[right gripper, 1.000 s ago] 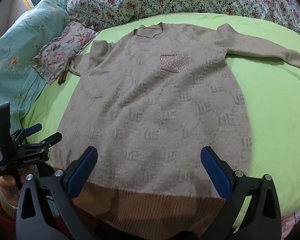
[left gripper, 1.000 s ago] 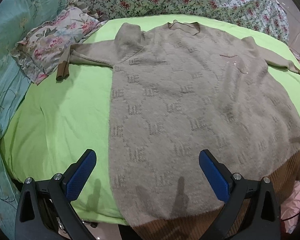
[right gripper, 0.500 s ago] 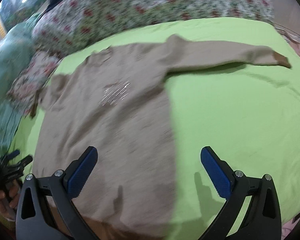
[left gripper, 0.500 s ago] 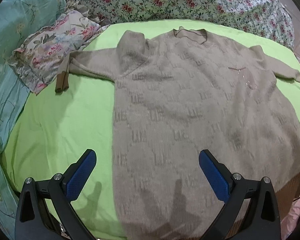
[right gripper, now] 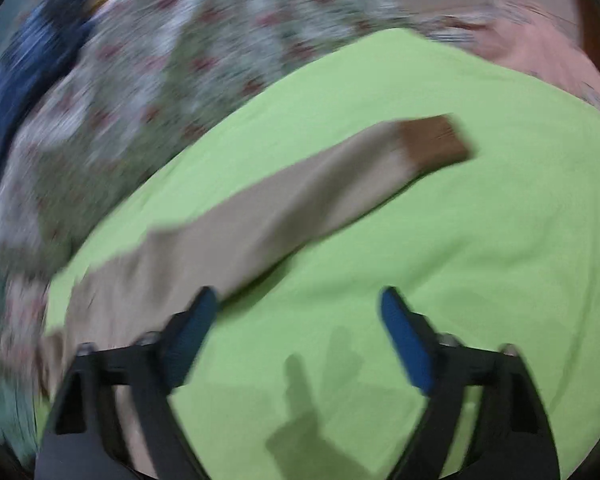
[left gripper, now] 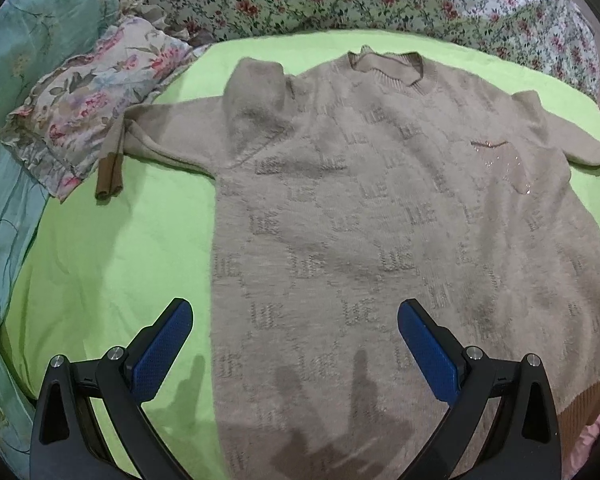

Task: Fold small clothes
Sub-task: 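Grasp the brown cuff of a sweater sleeve with the right gripper, then carry the sleeve across the sweater body with the right gripper while the left gripper grasps the cuff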

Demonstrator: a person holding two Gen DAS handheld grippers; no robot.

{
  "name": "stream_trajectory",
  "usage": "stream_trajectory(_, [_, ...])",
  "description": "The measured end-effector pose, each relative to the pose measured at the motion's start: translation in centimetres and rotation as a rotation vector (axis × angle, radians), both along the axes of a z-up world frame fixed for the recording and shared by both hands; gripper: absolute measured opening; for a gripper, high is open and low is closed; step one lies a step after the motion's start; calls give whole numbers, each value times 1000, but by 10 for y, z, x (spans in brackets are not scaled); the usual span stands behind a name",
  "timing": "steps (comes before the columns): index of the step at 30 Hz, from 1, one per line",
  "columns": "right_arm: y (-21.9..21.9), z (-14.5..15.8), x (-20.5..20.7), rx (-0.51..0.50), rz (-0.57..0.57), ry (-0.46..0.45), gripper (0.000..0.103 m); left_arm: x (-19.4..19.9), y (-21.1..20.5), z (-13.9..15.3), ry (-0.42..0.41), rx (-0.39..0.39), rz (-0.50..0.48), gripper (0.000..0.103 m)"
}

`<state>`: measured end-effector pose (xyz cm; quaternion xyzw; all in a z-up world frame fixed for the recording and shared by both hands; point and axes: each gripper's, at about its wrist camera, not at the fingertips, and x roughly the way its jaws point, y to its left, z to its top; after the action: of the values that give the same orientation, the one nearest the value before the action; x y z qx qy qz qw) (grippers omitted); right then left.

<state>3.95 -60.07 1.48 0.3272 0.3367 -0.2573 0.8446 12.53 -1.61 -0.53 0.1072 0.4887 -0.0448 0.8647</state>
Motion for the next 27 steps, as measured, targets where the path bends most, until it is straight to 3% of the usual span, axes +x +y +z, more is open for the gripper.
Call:
stream_trajectory(4, [-69,-18,4,69,-160,-21,72,6,-9,-8,28,3,-5,103])
stream_trajectory(8, [-106,-33,14,89,-204,-37,69,11,-19,-15,49,-13,-12,103])
stream_trajectory(10, [-114,-34,14,89,-224,-70,58,12,-25,-17,56,-19,-22,103])
stream_trajectory(11, [-114,-34,17,90,-225,-65,41,12,-27,-16,51,-23,-28,103])
stream_trajectory(12, [-117,-34,22,99,-210,-75,16,12,-29,-16,49,-23,-34,103])
stream_trajectory(13, [-116,-33,26,112,-193,-91,8,12,-30,-16,46,-25,-39,103])
stream_trajectory(15, [-100,-18,31,64,-148,-126,9,11,-31,-16,45,-32,-44,103])
stream_trajectory(20, [-8,17,70,-23,118,-204,9,8,-26,-18,55,-57,-47,103])
stream_trajectory(22, [38,32,90,6,252,-227,9,5,-23,-18,53,-63,-44,103])
stream_trajectory(27, [147,36,137,173,486,-253,9,3,-7,-14,39,-124,-26,103])
